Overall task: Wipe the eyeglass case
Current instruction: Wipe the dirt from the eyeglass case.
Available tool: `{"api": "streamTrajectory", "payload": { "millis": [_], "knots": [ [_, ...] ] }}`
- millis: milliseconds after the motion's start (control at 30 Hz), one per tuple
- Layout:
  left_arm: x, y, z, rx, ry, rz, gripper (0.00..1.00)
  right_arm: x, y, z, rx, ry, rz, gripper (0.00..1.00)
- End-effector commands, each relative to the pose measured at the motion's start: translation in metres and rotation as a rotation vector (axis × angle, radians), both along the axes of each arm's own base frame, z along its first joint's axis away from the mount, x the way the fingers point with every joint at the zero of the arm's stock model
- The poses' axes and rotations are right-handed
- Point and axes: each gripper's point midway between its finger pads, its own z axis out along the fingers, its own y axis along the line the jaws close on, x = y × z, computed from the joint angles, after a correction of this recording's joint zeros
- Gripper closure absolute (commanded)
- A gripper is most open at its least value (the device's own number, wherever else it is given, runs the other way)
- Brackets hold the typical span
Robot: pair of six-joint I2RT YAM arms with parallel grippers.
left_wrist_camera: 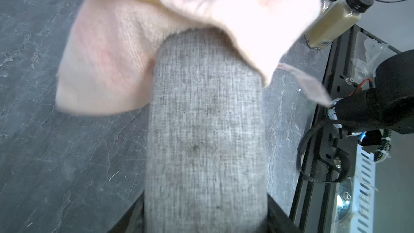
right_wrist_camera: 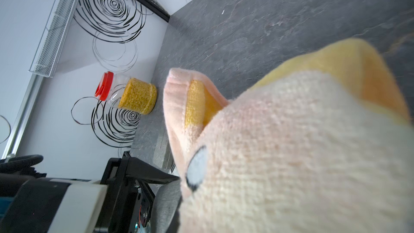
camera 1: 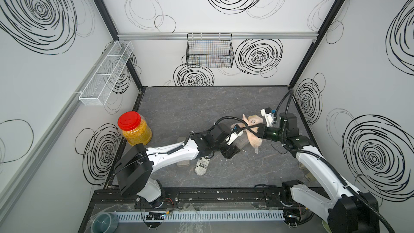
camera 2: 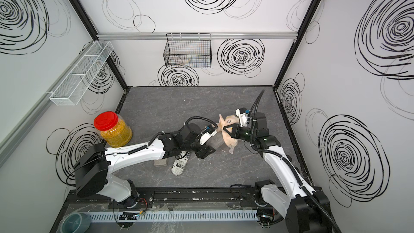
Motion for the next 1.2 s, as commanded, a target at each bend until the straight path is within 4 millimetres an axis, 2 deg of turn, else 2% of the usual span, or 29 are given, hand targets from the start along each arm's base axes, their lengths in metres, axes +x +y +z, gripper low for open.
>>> {"api": "streamTrajectory", "payload": {
  "millis": [0, 133, 200, 267, 400, 467, 533, 600, 700, 900, 1033, 1167],
  "knots": [
    [0.009, -0.014, 0.052, -0.164, -0.096, 0.006, 0.39, -0.022, 0.023, 0.005, 0.037, -0.016, 0.119, 1.0],
    [0.01, -0.017, 0.053, -0.173, -0.091, 0.003, 0.39, -0.052, 0.061, 0.013, 0.045, -0.07, 0.291, 1.0],
    [0.01, -0.018, 0.054, -0.181, -0.088, 0.003, 0.39, -0.055, 0.064, 0.008, 0.038, -0.036, 0.295, 1.0],
    [0.009, -0.018, 0.055, -0.183, -0.086, 0.005, 0.39, -0.049, 0.054, -0.004, -0.01, 0.005, 0.24, 1.0],
    [0.005, -0.017, 0.06, -0.229, -0.049, -0.002, 0.39, -0.022, 0.011, -0.018, -0.07, 0.057, 0.032, 1.0],
    [0.001, -0.016, 0.064, -0.283, 0.005, -0.021, 0.39, -0.012, -0.01, -0.014, -0.073, 0.05, -0.051, 1.0],
    [-0.007, -0.015, 0.068, -0.346, 0.077, -0.054, 0.39, -0.008, -0.021, -0.004, -0.067, 0.009, -0.089, 1.0],
    [-0.014, -0.013, 0.07, -0.396, 0.148, -0.087, 0.4, -0.01, -0.014, 0.014, -0.02, -0.072, -0.044, 1.0],
    [-0.019, -0.009, 0.072, -0.436, 0.225, -0.111, 0.4, -0.027, 0.008, 0.044, 0.091, -0.171, 0.082, 1.0],
    [-0.014, 0.003, 0.077, -0.516, 0.336, -0.103, 0.4, -0.058, 0.035, 0.076, 0.143, -0.306, 0.202, 1.0],
    [-0.013, 0.005, 0.082, -0.558, 0.365, -0.11, 0.39, -0.077, 0.053, 0.08, 0.181, -0.319, 0.295, 1.0],
    [-0.009, 0.008, 0.091, -0.598, 0.388, -0.115, 0.39, -0.094, 0.071, 0.072, 0.186, -0.284, 0.397, 1.0]
  ]
}}
